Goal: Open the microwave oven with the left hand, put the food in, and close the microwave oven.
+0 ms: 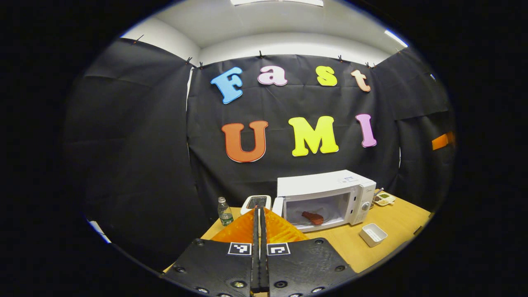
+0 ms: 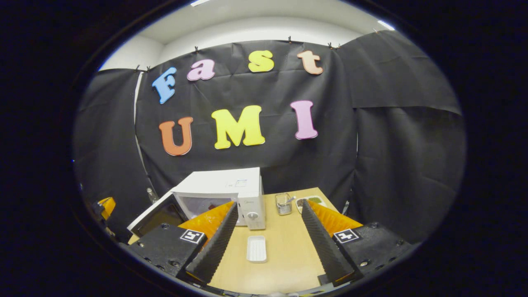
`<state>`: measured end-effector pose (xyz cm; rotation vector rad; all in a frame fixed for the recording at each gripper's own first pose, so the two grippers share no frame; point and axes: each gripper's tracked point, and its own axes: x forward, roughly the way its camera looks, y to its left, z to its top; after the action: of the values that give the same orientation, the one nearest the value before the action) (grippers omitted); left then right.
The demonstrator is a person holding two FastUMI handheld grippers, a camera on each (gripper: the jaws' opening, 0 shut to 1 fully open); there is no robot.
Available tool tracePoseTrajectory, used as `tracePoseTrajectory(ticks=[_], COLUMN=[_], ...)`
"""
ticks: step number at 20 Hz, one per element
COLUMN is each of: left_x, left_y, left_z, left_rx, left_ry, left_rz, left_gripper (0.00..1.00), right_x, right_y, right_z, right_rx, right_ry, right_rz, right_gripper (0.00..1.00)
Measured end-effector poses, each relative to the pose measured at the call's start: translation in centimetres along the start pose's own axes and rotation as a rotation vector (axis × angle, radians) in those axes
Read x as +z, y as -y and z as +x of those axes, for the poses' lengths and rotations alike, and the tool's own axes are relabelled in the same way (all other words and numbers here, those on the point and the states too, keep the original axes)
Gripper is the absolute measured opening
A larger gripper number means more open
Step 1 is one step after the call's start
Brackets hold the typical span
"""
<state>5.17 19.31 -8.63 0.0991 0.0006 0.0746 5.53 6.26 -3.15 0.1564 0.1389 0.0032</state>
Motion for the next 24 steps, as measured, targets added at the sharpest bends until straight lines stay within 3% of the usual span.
tracePoseTrajectory(ticks=[6, 11, 14, 24], left_x=[-5.6, -12.7, -14.8, -14.3], left_y=[-3.9, -4.5, -4.3, 2.4], left_z=[0.1, 0.3, 0.2, 0.6], left_rx=[0.068, 0.070, 0.074, -0.079], left_ry=[-0.071, -0.201, -0.246, -0.224], left_rz=[0.021, 0.008, 0.000, -0.028], left_gripper=[0.00, 0.00, 0.00, 0.00], right_x=[-0.1, -0.6, -0.9, -1.2], right_y=[1.1, 1.3, 1.3, 2.7], right_z=[-0.2, -0.7, -1.4, -2.2], right_rx=[-0.015, -0.019, -0.025, -0.055], right_ry=[-0.019, -0.046, -0.056, -0.077], right_rz=[0.005, 0.004, -0.009, 0.020], right_gripper=[0.99, 0.99, 0.99, 0.99])
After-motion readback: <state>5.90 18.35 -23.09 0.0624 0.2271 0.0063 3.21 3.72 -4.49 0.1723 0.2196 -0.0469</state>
